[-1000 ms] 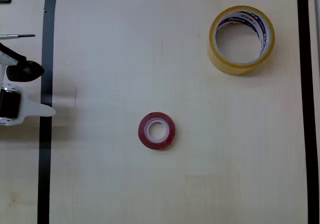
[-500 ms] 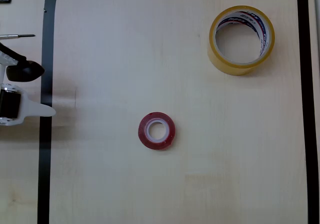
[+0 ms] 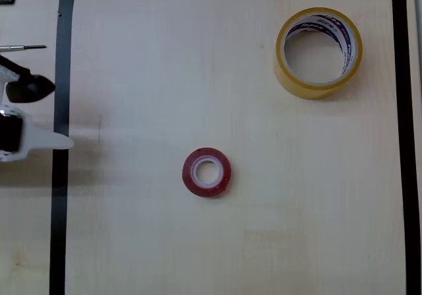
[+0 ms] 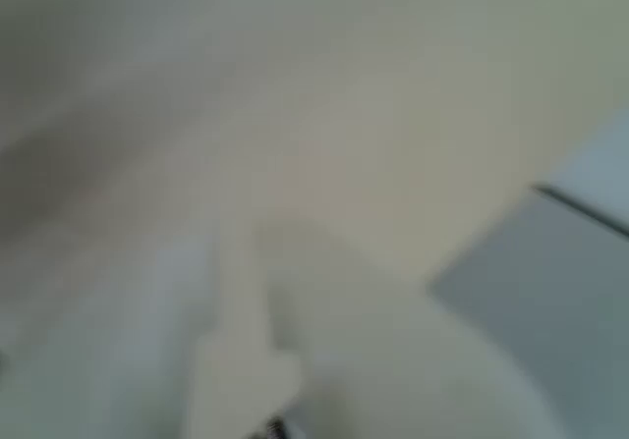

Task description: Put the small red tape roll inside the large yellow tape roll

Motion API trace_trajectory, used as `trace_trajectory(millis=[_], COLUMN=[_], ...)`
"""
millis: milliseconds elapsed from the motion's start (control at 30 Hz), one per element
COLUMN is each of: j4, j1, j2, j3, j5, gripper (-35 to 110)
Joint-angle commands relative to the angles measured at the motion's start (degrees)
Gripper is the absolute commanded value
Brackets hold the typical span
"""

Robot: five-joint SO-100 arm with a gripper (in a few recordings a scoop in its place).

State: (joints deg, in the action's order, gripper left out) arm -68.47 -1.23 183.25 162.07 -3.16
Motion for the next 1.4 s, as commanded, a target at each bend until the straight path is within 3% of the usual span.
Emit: trace_trajectory(millis=[0,100,333,800,1367], j4=[6.94,6.06,5.62,9.23,19.25], j1=[-1.85,-2.46,-1.14,-5.80,-2.99], j2=[-30.94,-52.21,-79.80,-80.33,-90.09], j3=[-21.88,-36.83,-54.58,-54.23,-51.50], j5=[0.18,1.76,4.13,2.99,5.01], gripper=[0,0,0,4,23])
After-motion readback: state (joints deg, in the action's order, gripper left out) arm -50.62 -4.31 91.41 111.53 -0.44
